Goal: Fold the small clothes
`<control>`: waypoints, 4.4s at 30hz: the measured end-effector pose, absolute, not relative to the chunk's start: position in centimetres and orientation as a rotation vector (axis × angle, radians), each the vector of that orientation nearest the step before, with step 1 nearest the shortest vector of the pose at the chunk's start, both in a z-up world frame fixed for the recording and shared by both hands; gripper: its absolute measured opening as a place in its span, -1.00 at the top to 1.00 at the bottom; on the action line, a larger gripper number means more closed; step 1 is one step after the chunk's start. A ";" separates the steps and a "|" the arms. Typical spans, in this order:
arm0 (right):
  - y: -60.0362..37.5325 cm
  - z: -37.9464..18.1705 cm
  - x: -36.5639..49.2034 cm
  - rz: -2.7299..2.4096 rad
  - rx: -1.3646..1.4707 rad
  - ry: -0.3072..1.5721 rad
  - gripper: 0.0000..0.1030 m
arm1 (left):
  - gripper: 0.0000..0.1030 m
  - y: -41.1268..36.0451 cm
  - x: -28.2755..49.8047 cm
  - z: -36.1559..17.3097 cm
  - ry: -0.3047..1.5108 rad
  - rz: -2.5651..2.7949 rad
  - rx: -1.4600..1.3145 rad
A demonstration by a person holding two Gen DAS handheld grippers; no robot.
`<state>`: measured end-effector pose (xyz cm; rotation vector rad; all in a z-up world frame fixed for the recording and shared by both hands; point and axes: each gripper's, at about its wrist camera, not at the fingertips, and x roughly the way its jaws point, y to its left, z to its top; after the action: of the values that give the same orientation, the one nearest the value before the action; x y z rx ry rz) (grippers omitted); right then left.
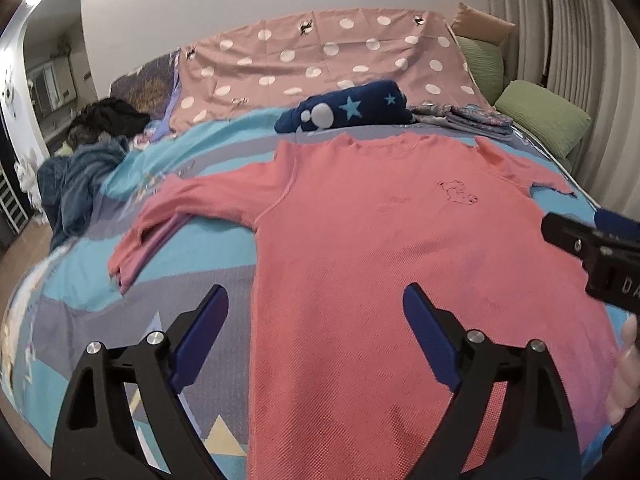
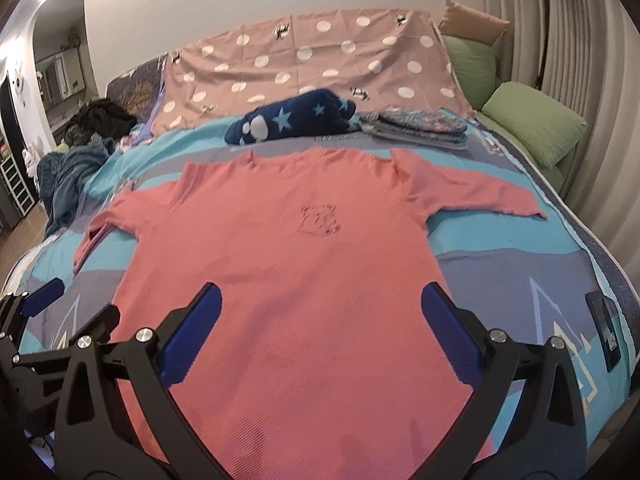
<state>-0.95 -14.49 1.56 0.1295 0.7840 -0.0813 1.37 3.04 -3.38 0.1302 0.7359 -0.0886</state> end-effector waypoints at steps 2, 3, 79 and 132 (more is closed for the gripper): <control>-14.1 1.3 -0.6 -0.067 0.135 0.809 -0.96 | -0.74 3.5 1.5 -3.6 0.741 -0.077 0.121; -13.8 1.2 -0.5 -0.062 0.134 0.817 -0.96 | -0.74 3.7 1.5 -3.7 0.741 -0.072 0.119; -15.9 -2.4 5.9 -0.130 0.115 0.858 -0.96 | 0.94 16.9 21.9 3.2 0.558 -0.358 -0.554; -18.1 -2.7 6.6 -0.169 0.101 0.856 -0.96 | 0.93 18.4 26.9 4.1 0.586 -0.533 -0.591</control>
<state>6.58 -18.11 -2.74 0.1007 0.8565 -0.1690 26.92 18.37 4.13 -0.5912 0.5857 -0.5326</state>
